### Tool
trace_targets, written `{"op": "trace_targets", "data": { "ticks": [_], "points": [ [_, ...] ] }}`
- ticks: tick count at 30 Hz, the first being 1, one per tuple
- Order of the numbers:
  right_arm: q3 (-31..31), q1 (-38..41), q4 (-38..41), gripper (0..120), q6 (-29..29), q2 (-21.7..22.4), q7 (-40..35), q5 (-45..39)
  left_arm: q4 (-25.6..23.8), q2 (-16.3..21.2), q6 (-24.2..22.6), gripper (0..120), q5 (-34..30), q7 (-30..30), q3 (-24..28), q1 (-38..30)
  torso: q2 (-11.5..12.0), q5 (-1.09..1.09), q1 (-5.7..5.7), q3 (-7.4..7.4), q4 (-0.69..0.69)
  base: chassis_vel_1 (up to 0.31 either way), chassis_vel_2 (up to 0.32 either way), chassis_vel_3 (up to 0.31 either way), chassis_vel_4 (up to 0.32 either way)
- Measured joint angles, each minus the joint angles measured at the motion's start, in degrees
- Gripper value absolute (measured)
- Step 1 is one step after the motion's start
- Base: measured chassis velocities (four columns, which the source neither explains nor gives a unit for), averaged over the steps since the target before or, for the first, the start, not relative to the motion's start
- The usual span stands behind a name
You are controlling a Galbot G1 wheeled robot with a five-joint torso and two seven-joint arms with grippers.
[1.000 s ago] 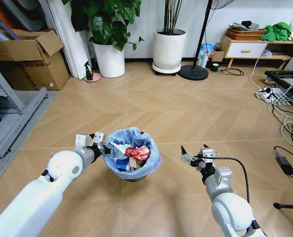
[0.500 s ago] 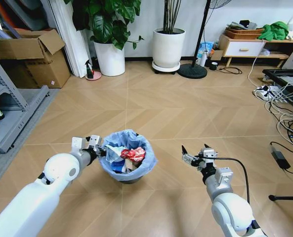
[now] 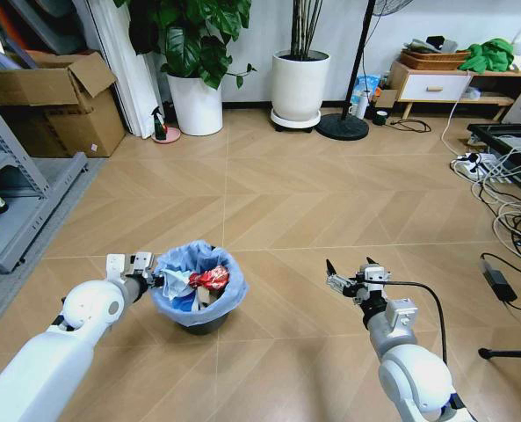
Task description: Pick up the trash bin and place the garbage on the floor into it.
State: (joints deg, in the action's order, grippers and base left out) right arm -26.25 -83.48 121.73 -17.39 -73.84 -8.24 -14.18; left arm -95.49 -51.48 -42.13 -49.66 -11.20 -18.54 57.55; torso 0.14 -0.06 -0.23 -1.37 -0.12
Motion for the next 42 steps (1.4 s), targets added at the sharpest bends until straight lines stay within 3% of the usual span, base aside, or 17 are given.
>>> {"op": "trace_targets", "data": {
  "ticks": [24, 30, 42],
  "points": [
    [-0.01, 0.45, -0.49, 100, 0.09, 0.42, -0.16, -0.46, 3.79, -2.28, 0.0, 0, 0.96, -0.18, -0.74, -0.9, 0.0, 0.01, 0.0, 0.0, -0.01, 0.0, 0.0, 0.0, 0.0],
    [-0.18, 0.51, -0.49, 100, 0.23, 0.62, -0.16, -0.65, 4.32, -2.71, 0.01, 16, 1.99, -0.62, -0.57, -1.12, 0.0, 0.02, 0.0, 0.01, 0.0, 0.0, 0.0, 0.0, 0.0],
    [-0.29, 0.73, -0.41, 100, 0.32, 0.96, -0.2, -1.14, 2.54, -2.54, 0.0, 64, 0.49, -2.68, -0.86, -0.69, 0.0, 0.01, 0.0, 0.0, -0.01, 0.0, 0.0, 0.0, 0.0]
  ]
}}
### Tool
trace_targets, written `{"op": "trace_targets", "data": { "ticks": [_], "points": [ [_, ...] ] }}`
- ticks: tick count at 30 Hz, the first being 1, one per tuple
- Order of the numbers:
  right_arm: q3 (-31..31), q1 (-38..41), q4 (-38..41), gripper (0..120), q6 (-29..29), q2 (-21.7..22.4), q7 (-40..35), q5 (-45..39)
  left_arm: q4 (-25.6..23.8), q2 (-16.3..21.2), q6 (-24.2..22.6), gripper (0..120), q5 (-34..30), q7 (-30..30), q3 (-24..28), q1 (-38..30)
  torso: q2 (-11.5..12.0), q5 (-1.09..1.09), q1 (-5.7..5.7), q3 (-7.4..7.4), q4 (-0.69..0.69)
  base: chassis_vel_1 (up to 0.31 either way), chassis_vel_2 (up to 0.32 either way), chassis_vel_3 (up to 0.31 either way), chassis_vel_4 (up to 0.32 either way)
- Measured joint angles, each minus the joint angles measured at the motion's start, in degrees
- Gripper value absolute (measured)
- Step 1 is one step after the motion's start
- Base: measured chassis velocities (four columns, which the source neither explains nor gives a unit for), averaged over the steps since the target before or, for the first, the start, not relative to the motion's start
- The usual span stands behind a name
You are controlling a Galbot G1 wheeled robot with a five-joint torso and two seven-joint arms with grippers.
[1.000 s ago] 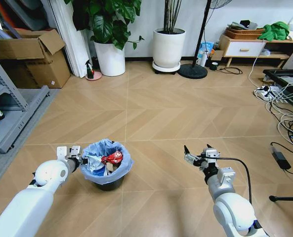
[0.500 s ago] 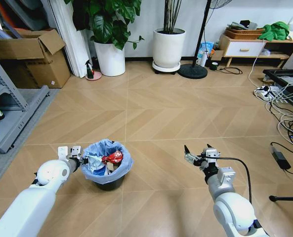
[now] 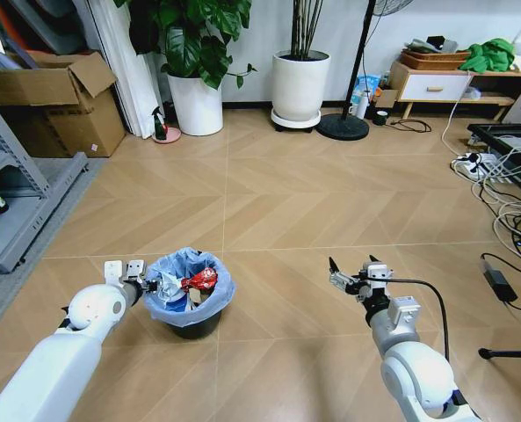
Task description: Pick up the trash bin and place the garbage on the floor into it.
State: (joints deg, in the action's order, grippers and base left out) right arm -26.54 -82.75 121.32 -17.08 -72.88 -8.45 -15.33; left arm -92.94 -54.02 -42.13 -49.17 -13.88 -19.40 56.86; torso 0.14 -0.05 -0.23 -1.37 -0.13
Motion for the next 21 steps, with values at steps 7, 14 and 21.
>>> {"op": "trace_targets", "data": {
  "ticks": [7, 14, 21],
  "points": [
    [0.0, -0.06, 0.47, 100, 0.0, 0.09, -0.03, -0.1, -3.0, 1.01, 0.0, 86, -1.59, -1.41, -0.86, 1.1, 0.0, 0.0, 0.0, 0.0, 0.0, 0.0, 0.0, 0.0, 0.0],
    [-0.35, -0.3, 1.55, 100, -0.03, 0.32, -0.21, -0.47, -7.82, 1.17, 0.0, 100, -3.28, -4.27, -3.54, 2.31, 0.0, 0.0, 0.0, 0.0, 0.0, 0.0, 0.0, 0.0, 0.0],
    [-1.57, -1.0, 3.44, 100, -0.25, 0.68, -0.96, -1.63, -14.94, -1.22, 5.72, 100, -1.38, -6.49, -6.12, 4.98, 0.0, 0.0, 0.0, 0.0, 0.0, 0.0, 0.0, 0.0, 0.0]
  ]
}}
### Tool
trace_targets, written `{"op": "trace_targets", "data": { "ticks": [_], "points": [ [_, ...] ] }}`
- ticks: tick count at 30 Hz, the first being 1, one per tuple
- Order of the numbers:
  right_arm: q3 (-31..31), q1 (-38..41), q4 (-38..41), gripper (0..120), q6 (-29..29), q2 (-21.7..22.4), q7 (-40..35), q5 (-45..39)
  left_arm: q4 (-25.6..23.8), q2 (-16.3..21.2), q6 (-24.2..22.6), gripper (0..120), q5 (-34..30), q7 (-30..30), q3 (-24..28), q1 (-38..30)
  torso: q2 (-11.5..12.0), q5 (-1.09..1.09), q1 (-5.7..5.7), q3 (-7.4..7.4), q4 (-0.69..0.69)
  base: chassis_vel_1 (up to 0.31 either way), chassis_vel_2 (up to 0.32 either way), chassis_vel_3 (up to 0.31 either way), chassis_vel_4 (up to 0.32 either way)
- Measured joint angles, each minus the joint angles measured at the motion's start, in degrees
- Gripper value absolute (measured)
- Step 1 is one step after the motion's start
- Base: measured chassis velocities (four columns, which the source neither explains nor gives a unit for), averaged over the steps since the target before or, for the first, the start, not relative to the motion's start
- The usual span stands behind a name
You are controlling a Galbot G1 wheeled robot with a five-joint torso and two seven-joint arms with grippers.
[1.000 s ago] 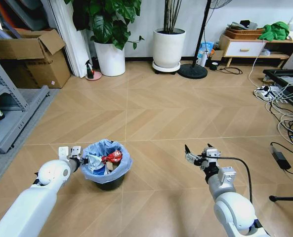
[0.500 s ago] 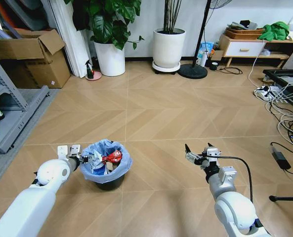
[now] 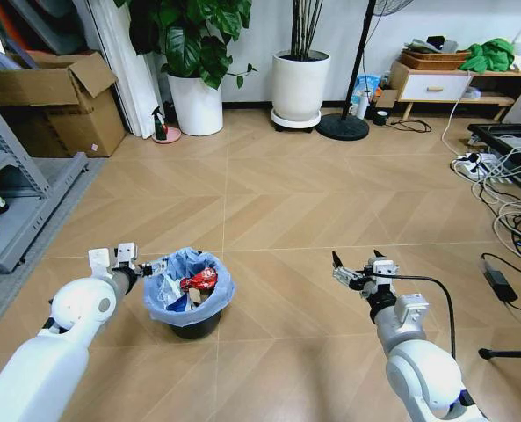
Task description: Pick up the trash bin and place the garbage on the floor into it.
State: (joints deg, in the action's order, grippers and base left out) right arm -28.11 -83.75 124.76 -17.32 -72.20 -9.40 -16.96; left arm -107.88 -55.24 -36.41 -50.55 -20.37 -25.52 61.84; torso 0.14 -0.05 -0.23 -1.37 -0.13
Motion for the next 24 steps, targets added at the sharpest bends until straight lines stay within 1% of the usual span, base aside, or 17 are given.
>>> {"op": "trace_targets", "data": {
  "ticks": [1, 2, 4, 6, 7, 8, 10, 11, 12, 14, 15, 18, 19, 20, 22, 24],
  "points": [
    [-0.39, -0.33, 0.46, 100, 0.0, 0.01, -0.07, -0.17, -1.19, -0.76, 1.87, 100, 0.68, -0.13, -0.41, 0.63, 0.0, 0.0, 0.0, 0.0, 0.0, 0.0, 0.0, 0.0, 0.0],
    [-0.39, -0.33, 0.46, 100, 0.0, 0.01, -0.07, -0.17, -1.19, -0.76, 1.87, 100, 0.68, -0.13, -0.41, 0.63, 0.0, 0.0, 0.0, 0.0, 0.0, 0.0, 0.0, 0.0, 0.0],
    [-1.69, -1.46, 1.8, 100, -0.19, 0.0, -0.15, -0.72, -3.7, -2.66, 8.59, 100, 3.89, 0.27, -1.35, 2.55, 0.0, 0.0, 0.0, 0.0, 0.0, 0.0, 0.0, 0.0, 0.0],
    [-3.23, -2.83, 3.26, 100, -0.6, -0.1, -0.24, -1.17, -5.36, -4.32, 14.12, 100, 8.57, 1.64, -2.59, 4.86, 0.0, 0.01, 0.0, 0.0, -0.01, 0.0, 0.0, 0.0, 0.0],
    [-4.3, -3.9, 4.2, 100, -0.78, -0.33, -0.33, -1.28, -6.16, -5.2, 16.02, 100, 10.81, 2.43, -3.3, 6.3, 0.0, 0.0, 0.0, 0.0, 0.0, 0.0, 0.0, 0.0, 0.0],
    [-4.3, -3.9, 4.2, 100, -0.78, -0.33, -0.33, -1.28, -6.16, -5.2, 16.02, 100, 10.81, 2.43, -3.3, 6.3, 0.0, 0.0, 0.0, 0.0, 0.0, 0.0, 0.0, 0.0, 0.0],
    [-6.58, -6.83, 5.92, 100, -0.88, -0.98, -0.35, -1.21, -9.03, -7.88, 18.93, 100, 16.58, 4.85, -5.6, 11.19, 0.0, 0.0, 0.0, 0.0, 0.0, 0.0, 0.0, 0.0, 0.0],
    [-6.58, -6.83, 5.92, 100, -0.88, -0.98, -0.35, -1.21, -9.03, -7.88, 18.93, 100, 16.58, 4.85, -5.6, 11.19, 0.0, 0.0, 0.0, 0.0, 0.0, 0.0, 0.0, 0.0, 0.0],
    [-7.25, -7.86, 6.45, 100, -0.86, -1.26, -0.36, -1.01, -9.88, -8.62, 19.43, 100, 17.87, 5.47, -6.2, 12.71, 0.0, 0.01, 0.0, 0.01, 0.0, 0.0, 0.0, 0.0, 0.0],
    [-8.71, -11.39, 8.43, 100, -0.34, -2.29, -0.36, 0.18, -12.99, -11.86, 20.32, 100, 21.33, 7.52, -8.14, 18.01, 0.0, -0.01, 0.0, 0.01, 0.01, 0.0, 0.0, 0.0, 0.0],
    [-8.71, -11.39, 8.43, 100, -0.34, -2.29, -0.36, 0.18, -12.99, -11.86, 20.32, 100, 21.33, 7.52, -8.14, 18.01, 0.0, -0.01, 0.0, 0.01, 0.01, 0.0, 0.0, 0.0, 0.0],
    [-9.54, -14.69, 10.82, 100, 0.36, -3.39, -0.4, 1.33, -15.89, -15.01, 20.8, 100, 23.69, 9.08, -9.47, 21.58, 0.0, 0.02, 0.01, 0.01, 0.01, 0.0, 0.0, 0.0, 0.0],
    [-9.81, -15.8, 11.84, 100, 0.79, -3.83, -0.4, 1.88, -17.06, -16.41, 21.05, 100, 24.7, 9.49, -9.83, 22.63, 0.0, -0.03, 0.01, 0.01, -0.01, 0.0, 0.0, 0.0, 0.0],
    [-9.81, -15.8, 11.84, 100, 0.79, -3.83, -0.4, 1.88, -17.06, -16.41, 21.05, 100, 24.7, 9.49, -9.83, 22.63, 0.0, -0.03, 0.01, 0.01, -0.01, 0.0, 0.0, 0.0, 0.0],
    [-10.0, -17.17, 13.57, 100, 1.12, -4.38, -0.4, 2.49, -18.98, -18.48, 21.17, 100, 25.97, 9.65, -10.15, 23.83, 0.0, 0.03, 0.01, 0.01, 0.0, 0.0, 0.0, 0.0, 0.0],
    [-9.92, -18.07, 15.3, 100, 1.25, -4.68, -0.39, 2.75, -20.44, -20.22, 21.21, 100, 27.08, 9.73, -10.14, 24.57, 0.0, -0.02, 0.01, 0.01, 0.0, 0.0, 0.0, 0.0, 0.0]
  ]
}}
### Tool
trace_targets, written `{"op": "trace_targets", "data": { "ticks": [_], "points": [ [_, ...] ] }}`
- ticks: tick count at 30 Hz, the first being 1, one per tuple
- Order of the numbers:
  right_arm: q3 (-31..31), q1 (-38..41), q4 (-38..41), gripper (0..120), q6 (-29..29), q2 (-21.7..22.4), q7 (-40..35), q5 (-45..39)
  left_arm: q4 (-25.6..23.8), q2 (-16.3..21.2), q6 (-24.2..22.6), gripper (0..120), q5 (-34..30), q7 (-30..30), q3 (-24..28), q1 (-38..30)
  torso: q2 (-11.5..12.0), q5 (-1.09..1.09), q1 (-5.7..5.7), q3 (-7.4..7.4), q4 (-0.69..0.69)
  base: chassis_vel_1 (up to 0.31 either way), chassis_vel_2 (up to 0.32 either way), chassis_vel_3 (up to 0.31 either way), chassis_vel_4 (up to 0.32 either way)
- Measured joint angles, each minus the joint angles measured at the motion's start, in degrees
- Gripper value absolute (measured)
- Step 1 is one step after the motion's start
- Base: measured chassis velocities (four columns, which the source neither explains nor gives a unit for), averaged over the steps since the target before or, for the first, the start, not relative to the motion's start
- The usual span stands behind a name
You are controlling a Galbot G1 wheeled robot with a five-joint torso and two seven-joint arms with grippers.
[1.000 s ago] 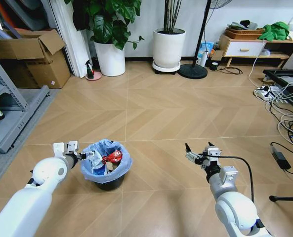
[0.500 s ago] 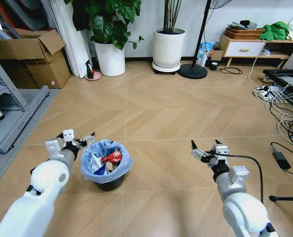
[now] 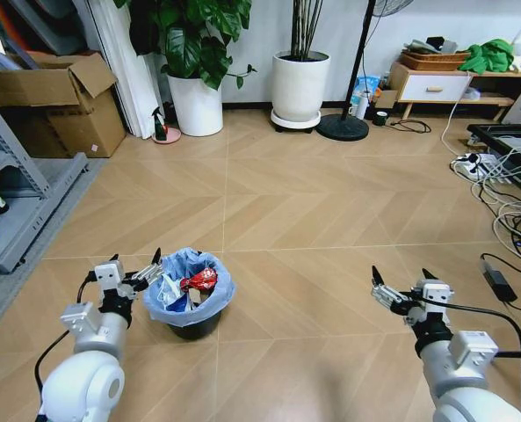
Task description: Pick up the trash bin and place the garbage on the floor into it.
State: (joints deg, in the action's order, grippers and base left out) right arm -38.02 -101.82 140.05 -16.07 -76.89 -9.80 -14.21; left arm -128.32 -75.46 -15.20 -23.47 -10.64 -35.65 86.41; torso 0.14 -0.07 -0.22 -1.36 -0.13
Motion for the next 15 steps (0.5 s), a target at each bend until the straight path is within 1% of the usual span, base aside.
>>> {"op": "trace_targets", "data": {
  "ticks": [3, 9, 15],
  "points": [
    [0.27, -0.4, 1.04, 100, 0.03, -0.02, 0.04, 0.12, -0.83, -1.26, 0.0, 100, 1.24, 0.01, 0.28, 0.41, 0.0, 0.04, 0.0, 0.0, 0.0, 0.0, 0.0, 0.0, 0.0],
    [0.67, -0.27, 1.39, 100, 0.75, 0.38, 0.0, 0.9, -1.79, -3.67, -0.1, 100, 5.06, -0.34, 0.79, 1.94, 0.0, 0.02, 0.0, -0.01, 0.01, 0.0, 0.0, 0.0, 0.0],
    [0.99, -0.88, 2.08, 100, 1.14, 0.13, -0.49, 2.01, -1.95, -3.83, -0.17, 100, 5.45, -0.54, 0.87, 2.14, 0.0, 0.02, 0.0, -0.01, 0.0, 0.0, 0.0, 0.0, 0.0]
  ]
}}
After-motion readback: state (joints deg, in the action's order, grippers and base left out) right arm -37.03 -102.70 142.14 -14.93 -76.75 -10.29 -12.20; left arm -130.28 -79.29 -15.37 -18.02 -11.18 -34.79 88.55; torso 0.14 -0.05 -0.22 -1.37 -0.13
